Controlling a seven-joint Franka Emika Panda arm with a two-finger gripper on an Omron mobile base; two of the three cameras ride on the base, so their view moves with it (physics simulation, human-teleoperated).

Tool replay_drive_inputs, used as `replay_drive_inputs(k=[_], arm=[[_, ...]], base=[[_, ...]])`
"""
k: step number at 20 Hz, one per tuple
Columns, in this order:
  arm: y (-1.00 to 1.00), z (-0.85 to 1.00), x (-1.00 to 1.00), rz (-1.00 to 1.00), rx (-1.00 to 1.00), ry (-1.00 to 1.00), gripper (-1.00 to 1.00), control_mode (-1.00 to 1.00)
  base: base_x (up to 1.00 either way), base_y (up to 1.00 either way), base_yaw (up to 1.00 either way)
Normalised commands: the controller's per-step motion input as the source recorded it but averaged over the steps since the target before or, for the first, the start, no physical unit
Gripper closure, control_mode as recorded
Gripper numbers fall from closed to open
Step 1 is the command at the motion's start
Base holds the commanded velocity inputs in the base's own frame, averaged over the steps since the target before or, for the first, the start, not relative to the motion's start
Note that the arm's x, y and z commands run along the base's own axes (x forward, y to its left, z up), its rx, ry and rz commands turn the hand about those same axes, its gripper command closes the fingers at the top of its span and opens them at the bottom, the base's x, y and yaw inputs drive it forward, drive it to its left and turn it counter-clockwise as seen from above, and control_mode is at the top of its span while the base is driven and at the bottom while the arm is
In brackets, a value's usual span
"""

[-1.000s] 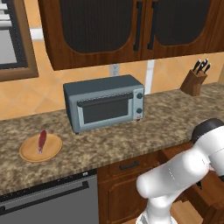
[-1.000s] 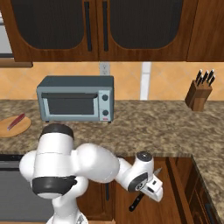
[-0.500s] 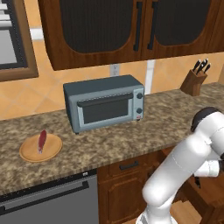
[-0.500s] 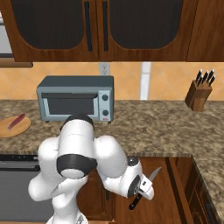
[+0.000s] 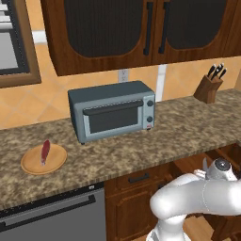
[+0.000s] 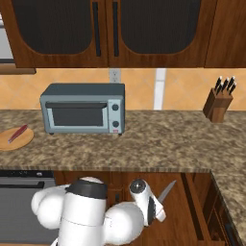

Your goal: Pick up the knife from the drawer and place it on the cutting board. Then place the meat from the plate to the cutting board.

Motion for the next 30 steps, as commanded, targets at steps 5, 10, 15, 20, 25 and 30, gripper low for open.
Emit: replay_drive_inputs(k=[5, 10, 15, 20, 25, 30], arm=[[-0.57, 0.52, -0.12, 0.00, 0.05, 0.15, -1.00, -1.00], [-0.46, 0.41, -0.28, 0.01, 0.08, 0.14, -1.00, -1.00], [0.20, -0.31, -0.02, 0.01, 0.13, 0.06, -1.00, -1.00], [0.24, -0.02, 0.06, 0.00, 0.08, 0.00, -1.00, -1.00], [0.01, -0.02, 0.07, 0.00, 0.00, 0.09, -1.00, -1.00], [0.04, -0.12, 0.24, 0.00, 0.00, 0.02, -1.00, -1.00]], base=[[0.00, 0.00, 0.00], [0.00, 0.00, 0.00], [0.00, 0.00, 0.00], [0.00, 0.00, 0.00], [0.00, 0.00, 0.00], [0.00, 0.00, 0.00]])
